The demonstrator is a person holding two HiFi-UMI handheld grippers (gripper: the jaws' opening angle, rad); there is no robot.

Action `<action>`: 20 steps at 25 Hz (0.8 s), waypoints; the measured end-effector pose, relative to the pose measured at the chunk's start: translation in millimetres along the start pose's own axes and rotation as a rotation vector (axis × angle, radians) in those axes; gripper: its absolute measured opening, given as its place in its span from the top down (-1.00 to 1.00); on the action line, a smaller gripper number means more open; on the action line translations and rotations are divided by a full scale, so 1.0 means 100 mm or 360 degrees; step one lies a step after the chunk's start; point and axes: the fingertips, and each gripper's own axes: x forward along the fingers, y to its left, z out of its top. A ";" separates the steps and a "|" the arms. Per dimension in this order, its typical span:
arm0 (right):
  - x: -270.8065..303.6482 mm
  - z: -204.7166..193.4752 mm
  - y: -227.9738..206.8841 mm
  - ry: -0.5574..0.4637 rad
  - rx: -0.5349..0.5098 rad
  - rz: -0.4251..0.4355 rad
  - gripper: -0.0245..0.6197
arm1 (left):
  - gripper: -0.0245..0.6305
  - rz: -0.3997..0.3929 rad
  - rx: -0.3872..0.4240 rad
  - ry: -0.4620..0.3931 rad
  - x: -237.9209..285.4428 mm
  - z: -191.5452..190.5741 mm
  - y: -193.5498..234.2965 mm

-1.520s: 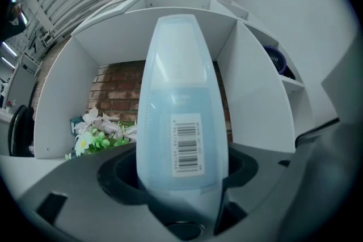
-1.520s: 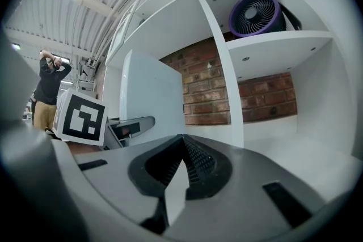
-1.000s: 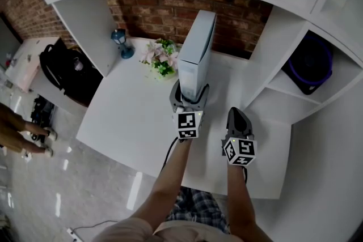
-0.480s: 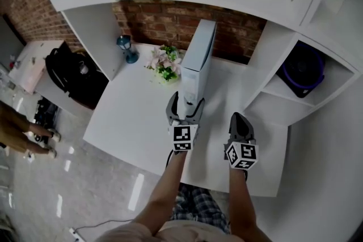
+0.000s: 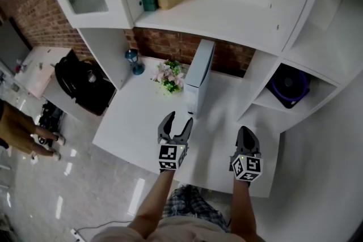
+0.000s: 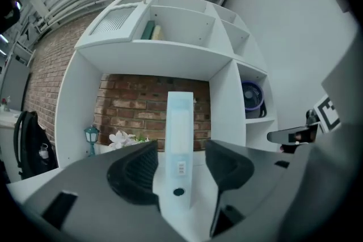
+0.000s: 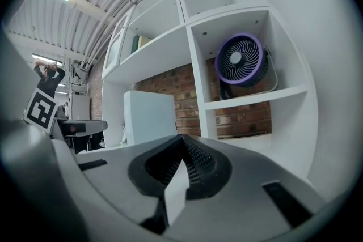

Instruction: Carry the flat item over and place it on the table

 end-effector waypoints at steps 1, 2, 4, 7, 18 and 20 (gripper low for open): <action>-0.05 0.06 -0.02 -0.0006 -0.0005 -0.0005 0.87 | 0.17 0.0000 -0.0004 -0.0004 -0.06 0.08 0.02; -0.10 0.12 -0.03 -0.0015 -0.0012 -0.0010 0.87 | 0.26 -0.0001 -0.0011 -0.0012 -0.11 0.16 0.04; -0.21 0.25 -0.08 -0.0040 -0.0032 -0.0017 0.87 | 0.40 -0.0009 -0.0028 -0.0037 -0.20 0.30 0.06; -0.36 0.37 -0.14 -0.0085 -0.0057 -0.0031 0.87 | 0.60 -0.0016 -0.0025 -0.0061 -0.33 0.43 0.08; -0.73 0.50 -0.32 -0.0135 -0.0109 -0.0088 0.87 | 0.84 -0.0021 -0.0022 -0.0027 -0.58 0.52 0.11; -0.77 0.50 -0.32 -0.0137 -0.0117 -0.0096 0.87 | 0.84 -0.0037 -0.0037 -0.0016 -0.59 0.51 0.12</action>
